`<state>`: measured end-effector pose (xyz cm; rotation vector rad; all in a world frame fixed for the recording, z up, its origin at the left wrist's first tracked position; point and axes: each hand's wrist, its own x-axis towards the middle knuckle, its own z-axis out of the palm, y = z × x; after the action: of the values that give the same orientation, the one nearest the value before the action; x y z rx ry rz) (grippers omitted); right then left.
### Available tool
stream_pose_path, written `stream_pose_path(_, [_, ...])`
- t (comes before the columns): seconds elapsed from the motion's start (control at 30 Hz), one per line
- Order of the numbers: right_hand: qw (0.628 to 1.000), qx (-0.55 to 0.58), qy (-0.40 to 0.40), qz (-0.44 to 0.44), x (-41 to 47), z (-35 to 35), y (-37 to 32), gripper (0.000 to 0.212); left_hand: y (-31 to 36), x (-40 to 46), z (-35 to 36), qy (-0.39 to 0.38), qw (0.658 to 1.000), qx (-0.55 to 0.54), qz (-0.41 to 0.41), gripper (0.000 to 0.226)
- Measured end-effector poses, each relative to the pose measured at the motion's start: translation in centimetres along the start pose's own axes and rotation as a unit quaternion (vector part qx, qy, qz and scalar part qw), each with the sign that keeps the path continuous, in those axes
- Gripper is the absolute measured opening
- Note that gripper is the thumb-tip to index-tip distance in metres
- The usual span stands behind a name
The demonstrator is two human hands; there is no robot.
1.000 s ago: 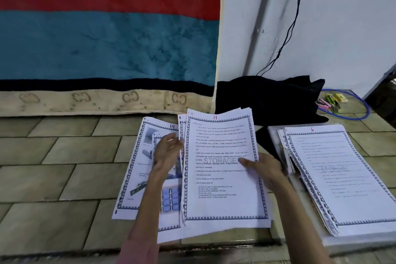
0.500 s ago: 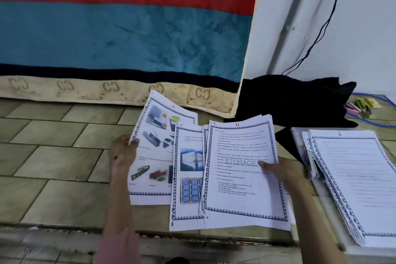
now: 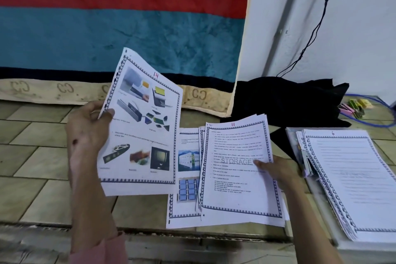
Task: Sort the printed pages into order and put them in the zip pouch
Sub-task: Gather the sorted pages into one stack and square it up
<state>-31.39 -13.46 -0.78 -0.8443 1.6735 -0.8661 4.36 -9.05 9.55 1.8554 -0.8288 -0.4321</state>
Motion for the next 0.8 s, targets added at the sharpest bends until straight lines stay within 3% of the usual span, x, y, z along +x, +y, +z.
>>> stream_pose_path(0.13, [0.999,-0.043,-0.019,-0.016,1.3,-0.4,1.1,0.037,-0.3,-0.1,1.9,-0.042,0.999,0.006,-0.012,0.029])
stream_pose_path(0.3, [1.0,-0.02,-0.001,-0.016,2.5,-2.7,2.1,0.031,-3.8,-0.9,5.3,-0.147,0.983,-0.005,-0.106,0.029])
stream_pose_path(0.43, [0.992,0.037,0.107,-0.052,2.9,-6.7,1.1,0.032,-6.5,-2.0,7.8,-0.234,0.954,-0.033,-0.184,0.025])
stream_pose_path(0.6, [0.962,0.134,0.21,-0.113,3.2,-8.7,-0.5,0.041,-8.3,-2.4,10.1,-0.283,0.929,-0.043,-0.234,0.024])
stream_pose_path(0.67, [0.963,0.141,0.195,-0.122,3.3,-7.9,-0.8,0.04,-8.4,-2.7,10.5,-0.295,0.924,-0.053,-0.237,0.022])
stream_pose_path(0.8, [0.993,0.033,0.066,-0.088,3.6,-3.8,0.3,0.027,-8.5,-3.1,11.1,-0.311,0.918,-0.064,-0.238,0.024])
